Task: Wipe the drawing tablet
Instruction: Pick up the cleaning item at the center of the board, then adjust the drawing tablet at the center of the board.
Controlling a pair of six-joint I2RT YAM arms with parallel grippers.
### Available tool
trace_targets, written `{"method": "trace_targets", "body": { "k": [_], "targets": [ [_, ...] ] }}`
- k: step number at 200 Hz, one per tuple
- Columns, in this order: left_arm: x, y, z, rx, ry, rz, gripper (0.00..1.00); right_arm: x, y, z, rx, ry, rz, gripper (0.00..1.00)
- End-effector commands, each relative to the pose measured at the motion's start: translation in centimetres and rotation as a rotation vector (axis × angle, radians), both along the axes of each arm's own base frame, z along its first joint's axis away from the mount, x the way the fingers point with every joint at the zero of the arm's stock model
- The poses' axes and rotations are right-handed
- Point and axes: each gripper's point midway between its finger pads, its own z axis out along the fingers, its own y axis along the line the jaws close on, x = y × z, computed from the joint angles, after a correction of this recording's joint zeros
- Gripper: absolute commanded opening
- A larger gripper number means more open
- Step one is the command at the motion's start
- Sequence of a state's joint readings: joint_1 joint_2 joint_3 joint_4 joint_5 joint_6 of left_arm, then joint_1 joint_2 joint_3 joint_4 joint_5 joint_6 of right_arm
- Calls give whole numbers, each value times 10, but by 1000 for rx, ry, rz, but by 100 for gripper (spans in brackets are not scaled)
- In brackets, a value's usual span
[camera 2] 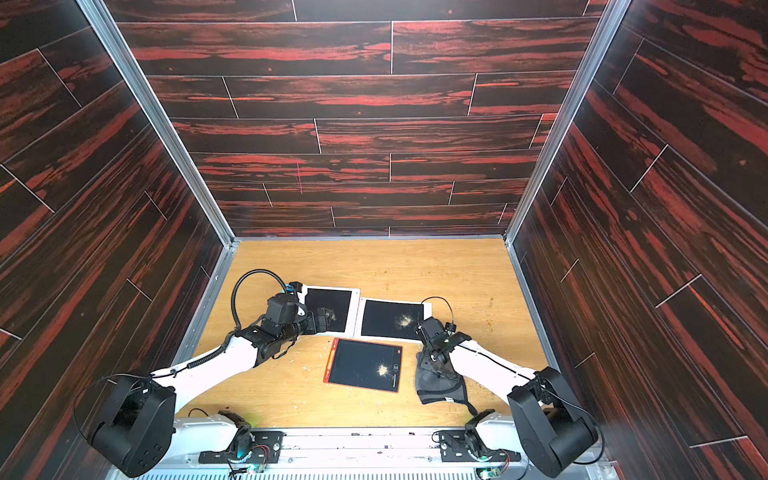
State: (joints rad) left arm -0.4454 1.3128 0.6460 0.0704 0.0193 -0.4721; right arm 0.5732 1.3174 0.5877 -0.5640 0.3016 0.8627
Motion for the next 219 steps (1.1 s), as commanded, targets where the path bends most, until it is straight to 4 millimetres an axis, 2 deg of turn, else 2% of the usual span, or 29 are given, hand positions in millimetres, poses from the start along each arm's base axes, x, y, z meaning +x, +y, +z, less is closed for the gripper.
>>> {"method": "trace_targets", "body": {
  "k": [1, 31, 49, 72, 91, 135, 169, 198, 219],
  "targets": [
    [2, -3, 5, -3, 10, -6, 100, -20, 5, -21, 34, 90, 29, 49],
    [1, -8, -10, 10, 89, -23, 100, -8, 18, -14, 71, 60, 84, 15],
    [-3, -14, -25, -10, 148, -43, 96, -1, 29, -13, 103, 59, 115, 0],
    [-13, -22, -42, -76, 228, -41, 95, 11, 42, -15, 132, 53, 143, 0],
    [-22, -26, -41, -116, 261, -52, 94, 22, 52, -19, 149, 37, 159, 0],
    [-48, -10, -35, -141, 269, -5, 94, 57, 64, -23, 147, -10, 150, 0],
    [-62, -2, -45, -151, 302, 33, 94, 86, 71, -23, 166, -23, 149, 0],
    [-71, -6, -52, -161, 331, 29, 94, 95, 73, -12, 155, -38, 173, 0],
    [-76, -13, -55, -151, 349, 8, 94, 92, 66, 7, 140, -80, 191, 0]
  ]
}}
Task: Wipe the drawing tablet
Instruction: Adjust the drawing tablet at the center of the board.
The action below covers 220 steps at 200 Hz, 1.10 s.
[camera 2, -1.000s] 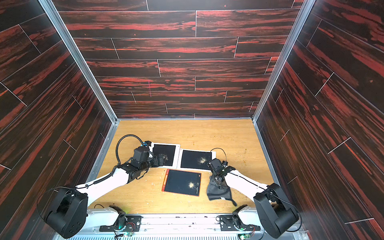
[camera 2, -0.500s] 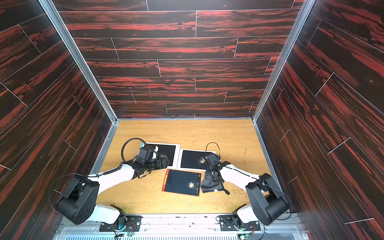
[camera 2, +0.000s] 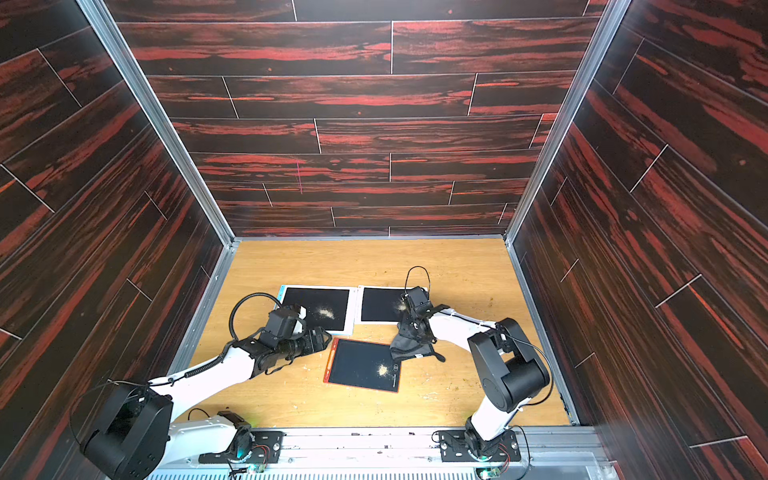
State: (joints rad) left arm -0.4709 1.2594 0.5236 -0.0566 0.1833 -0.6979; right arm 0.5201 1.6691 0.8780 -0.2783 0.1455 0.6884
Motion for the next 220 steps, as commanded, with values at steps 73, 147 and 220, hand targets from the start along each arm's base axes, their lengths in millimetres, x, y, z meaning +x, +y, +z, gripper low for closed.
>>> {"method": "trace_targets", "body": {
  "k": [73, 147, 220],
  "targets": [
    [-29, -49, -25, 61, 106, -95, 94, -43, -38, 118, 33, -256, 41, 0],
    [-16, -102, -31, 9, 125, -45, 94, -52, -41, 151, 110, -337, 53, 0],
    [-20, -99, -12, 263, 44, -111, 86, -65, -51, 157, 133, -352, 73, 0]
  ]
}}
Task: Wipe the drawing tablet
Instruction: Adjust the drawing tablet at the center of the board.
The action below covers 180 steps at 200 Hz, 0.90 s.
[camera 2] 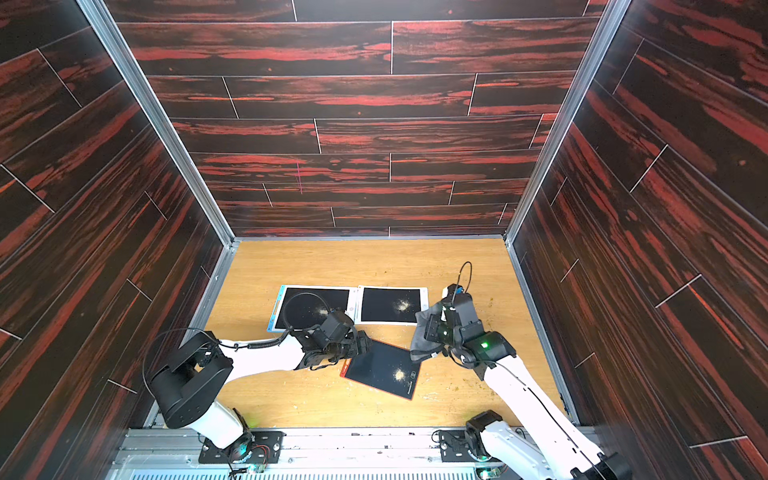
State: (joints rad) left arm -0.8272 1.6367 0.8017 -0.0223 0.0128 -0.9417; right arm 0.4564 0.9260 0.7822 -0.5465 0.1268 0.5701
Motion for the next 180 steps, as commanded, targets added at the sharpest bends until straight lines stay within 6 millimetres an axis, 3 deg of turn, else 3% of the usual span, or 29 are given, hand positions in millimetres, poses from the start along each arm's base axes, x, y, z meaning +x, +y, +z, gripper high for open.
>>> {"method": "trace_targets", "body": {
  "k": [1, 33, 51, 100, 143, 147, 180],
  "targets": [
    [-16, 20, 10, 230, -43, -66, 86, -10, -2, 0, -3, 4, 29, 0],
    [-61, 32, 31, 634, -152, -285, 87, -14, -5, -2, 6, -7, 26, 0],
    [-86, 16, 32, 705, -193, -387, 85, -15, -5, -6, 12, -2, 24, 0],
    [-136, -38, 23, 540, -160, -458, 78, -22, -21, 2, -2, -39, -31, 0],
    [-145, -74, 19, 408, -140, -442, 80, -29, -29, 13, -8, -67, -47, 0],
    [-146, -76, 11, 422, -129, -447, 80, -30, -30, 14, -2, -71, -51, 0],
    [-158, -103, 0, 337, -76, -462, 78, -35, -37, 21, 15, -94, -87, 0]
  ]
}}
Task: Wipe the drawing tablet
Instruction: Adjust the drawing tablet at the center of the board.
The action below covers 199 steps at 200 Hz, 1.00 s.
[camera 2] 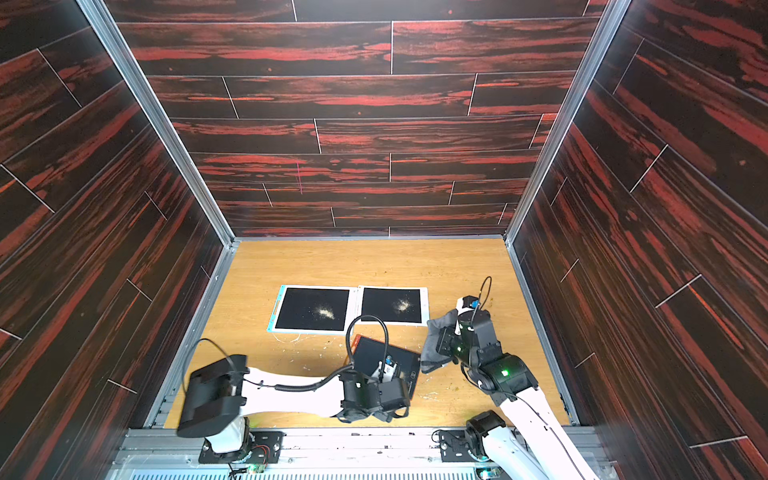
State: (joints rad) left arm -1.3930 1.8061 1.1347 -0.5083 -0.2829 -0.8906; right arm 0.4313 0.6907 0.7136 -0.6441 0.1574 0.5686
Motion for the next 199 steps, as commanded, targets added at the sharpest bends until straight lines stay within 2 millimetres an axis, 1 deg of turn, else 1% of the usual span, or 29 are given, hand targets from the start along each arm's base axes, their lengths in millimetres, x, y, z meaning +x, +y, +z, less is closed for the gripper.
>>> {"method": "trace_targets", "body": {
  "k": [1, 26, 46, 77, 108, 126, 176, 199],
  "targets": [
    [-10, -24, 0, -78, 56, 12, 78, -3, -8, 10, 6, -23, -40, 0],
    [-16, -33, -5, -84, 83, 6, 78, -5, -13, 16, 5, -43, -55, 0],
    [-14, -34, -10, -65, 80, 10, 79, -6, -12, 18, 12, -46, -55, 0],
    [-12, -42, -15, -63, 73, 11, 80, -7, -14, 26, 31, -72, -70, 0],
    [-2, -58, -13, -103, 66, 12, 80, -10, -22, 42, 38, -126, -100, 0],
    [6, -63, -14, -113, 64, 17, 80, -12, -27, 53, 38, -159, -115, 0],
    [31, -61, -22, -132, 75, 46, 80, -16, -29, 71, 37, -192, -103, 0],
    [39, -65, -22, -145, 82, 40, 80, -17, -32, 77, 20, -207, -106, 0]
  ]
}}
